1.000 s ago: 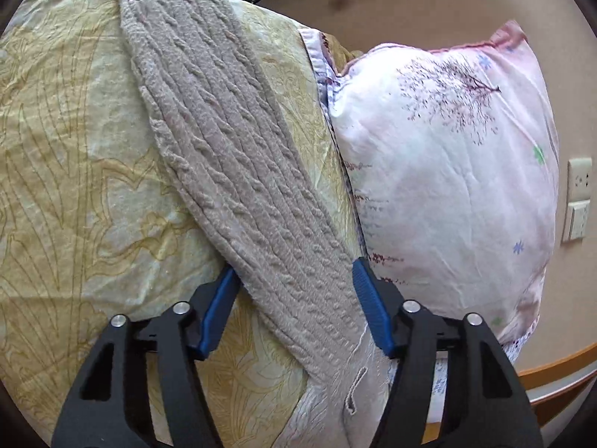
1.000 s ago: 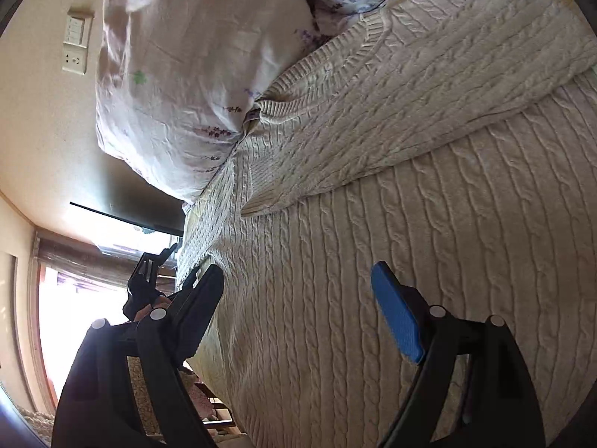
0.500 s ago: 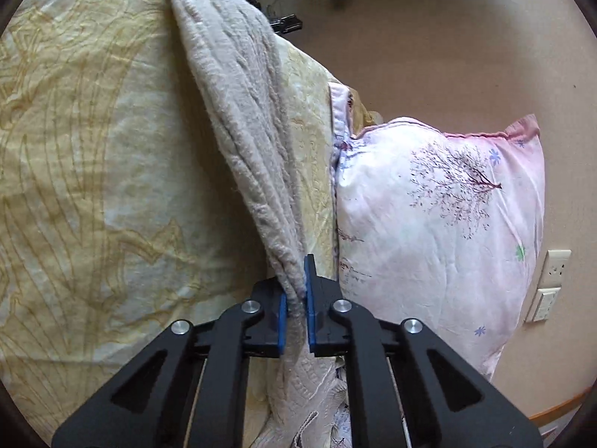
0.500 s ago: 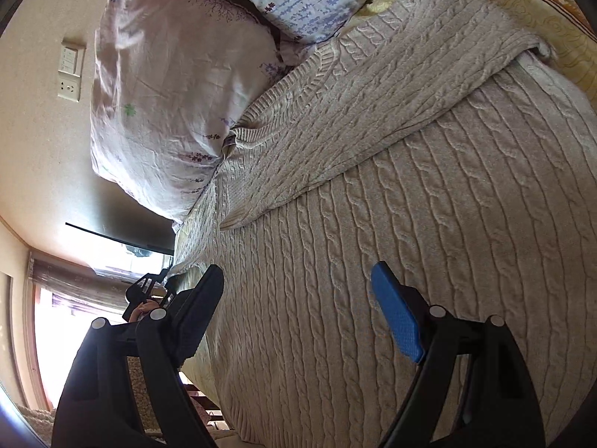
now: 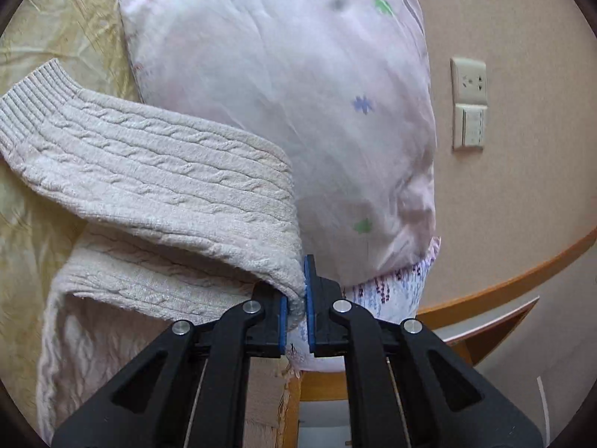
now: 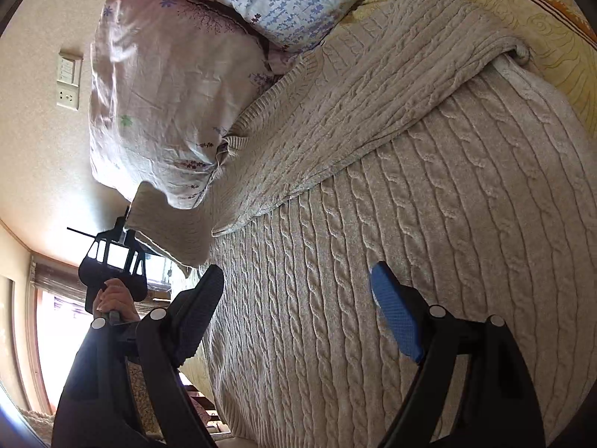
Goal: Fold small clothes
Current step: 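Fold the other sleeve across the sweater body with the left tool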
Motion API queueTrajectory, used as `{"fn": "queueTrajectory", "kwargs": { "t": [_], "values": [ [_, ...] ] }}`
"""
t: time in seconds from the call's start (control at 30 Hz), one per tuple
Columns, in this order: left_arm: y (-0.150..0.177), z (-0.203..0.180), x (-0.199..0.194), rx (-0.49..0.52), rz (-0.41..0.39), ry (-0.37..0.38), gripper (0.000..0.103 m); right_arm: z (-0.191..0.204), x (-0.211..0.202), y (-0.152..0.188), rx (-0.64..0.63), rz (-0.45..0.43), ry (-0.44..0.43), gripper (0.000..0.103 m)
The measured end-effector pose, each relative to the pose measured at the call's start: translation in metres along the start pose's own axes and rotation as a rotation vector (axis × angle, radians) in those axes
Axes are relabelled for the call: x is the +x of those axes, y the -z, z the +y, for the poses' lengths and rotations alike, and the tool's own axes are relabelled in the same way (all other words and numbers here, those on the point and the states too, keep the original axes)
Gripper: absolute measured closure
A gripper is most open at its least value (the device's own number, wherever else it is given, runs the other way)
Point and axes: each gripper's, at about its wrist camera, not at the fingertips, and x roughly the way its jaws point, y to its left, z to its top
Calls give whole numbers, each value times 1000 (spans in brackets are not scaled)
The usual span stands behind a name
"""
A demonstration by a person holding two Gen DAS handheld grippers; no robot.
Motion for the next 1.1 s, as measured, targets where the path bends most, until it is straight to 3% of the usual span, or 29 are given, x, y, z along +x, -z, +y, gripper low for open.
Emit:
{"fn": "queueTrajectory", "kwargs": {
  "t": [0.2,0.4,0.43,0.47,0.5,0.6,0.83,1.0,1.1],
  "values": [
    [66,9,58,67,124,-111,96,-9,-12,1,20,-19,9,20],
    [95,37,79,98,157,-262,94,-21,-23,4,51,-40,23,20],
    [97,41,81,95,169,-283,90,-22,-24,4,57,-41,26,20],
    [99,44,82,85,184,-298,76,-24,-25,4,62,-42,28,20],
    [99,49,79,66,189,-299,69,-25,-25,4,65,-42,30,20],
    [95,52,68,14,190,-267,60,-26,-24,4,66,-39,32,20],
    [40,67,17,-107,6,-267,58,-20,-15,3,43,-14,24,20],
    [7,78,-9,-194,-113,-276,65,-18,-13,3,27,1,25,20],
    [-4,88,-14,-253,-129,-268,86,-19,-13,3,28,5,25,20]
  ]
}}
